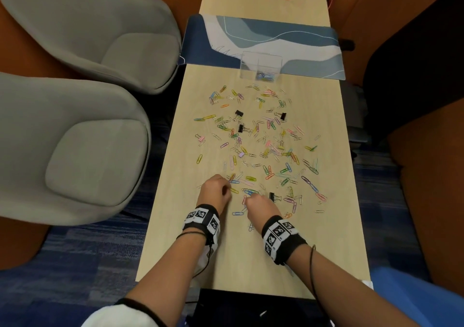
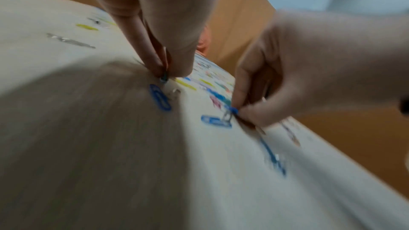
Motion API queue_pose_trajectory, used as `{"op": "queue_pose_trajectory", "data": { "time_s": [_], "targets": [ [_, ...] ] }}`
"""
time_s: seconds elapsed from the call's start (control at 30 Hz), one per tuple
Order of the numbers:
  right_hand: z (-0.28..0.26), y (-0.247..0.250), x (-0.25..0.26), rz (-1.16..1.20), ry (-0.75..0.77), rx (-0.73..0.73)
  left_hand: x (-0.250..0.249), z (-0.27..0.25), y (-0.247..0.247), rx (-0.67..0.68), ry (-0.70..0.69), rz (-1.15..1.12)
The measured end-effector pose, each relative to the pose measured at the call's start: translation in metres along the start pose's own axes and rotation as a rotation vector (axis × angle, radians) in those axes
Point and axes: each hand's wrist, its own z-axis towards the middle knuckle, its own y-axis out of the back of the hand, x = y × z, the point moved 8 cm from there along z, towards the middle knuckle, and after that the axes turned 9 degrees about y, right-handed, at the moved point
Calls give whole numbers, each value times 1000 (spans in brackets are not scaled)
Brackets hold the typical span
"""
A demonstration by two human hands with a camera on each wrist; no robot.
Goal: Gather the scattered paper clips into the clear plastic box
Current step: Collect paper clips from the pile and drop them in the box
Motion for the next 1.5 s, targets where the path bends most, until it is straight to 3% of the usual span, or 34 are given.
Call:
{"op": "queue_pose_trajectory", "data": {
  "time_s": [0.13, 0.2, 0.3, 0.43, 0.57, 0.8, 0.93, 1.1, 1.17, 1.3, 1.5],
  "targets": [
    [-1, 12, -11, 33, -75, -14, 10, 6, 7, -30, 96, -123],
    [0, 15, -23, 167, -146, -59, 15, 7, 7, -12, 157, -167],
    [-4, 18, -50, 490, -219, -180, 17, 11, 7, 41, 217, -193],
    [-24, 29, -87, 1120, -362, -355, 20, 21, 7, 109, 275, -231],
    [-33, 59, -100, 1587, -389, -442, 14, 31, 11, 177, 248, -199],
    [-17, 129, -131, 1913, -318, -629, -28, 63, 52, 231, 155, -432],
    [9, 179, -162, 2013, -253, -782, -67, 108, 101, 149, 95, -652],
    [38, 260, -218, 1942, -199, -1190, -119, 190, 168, -151, 12, -888],
    [55, 282, -235, 1917, -189, -1267, -136, 227, 178, -216, -13, -955],
    [102, 303, -266, 1838, -200, -1245, -164, 285, 149, -243, -69, -935],
    [165, 295, -303, 1611, -208, -1160, -180, 350, 80, -193, -84, -865]
  ]
}}
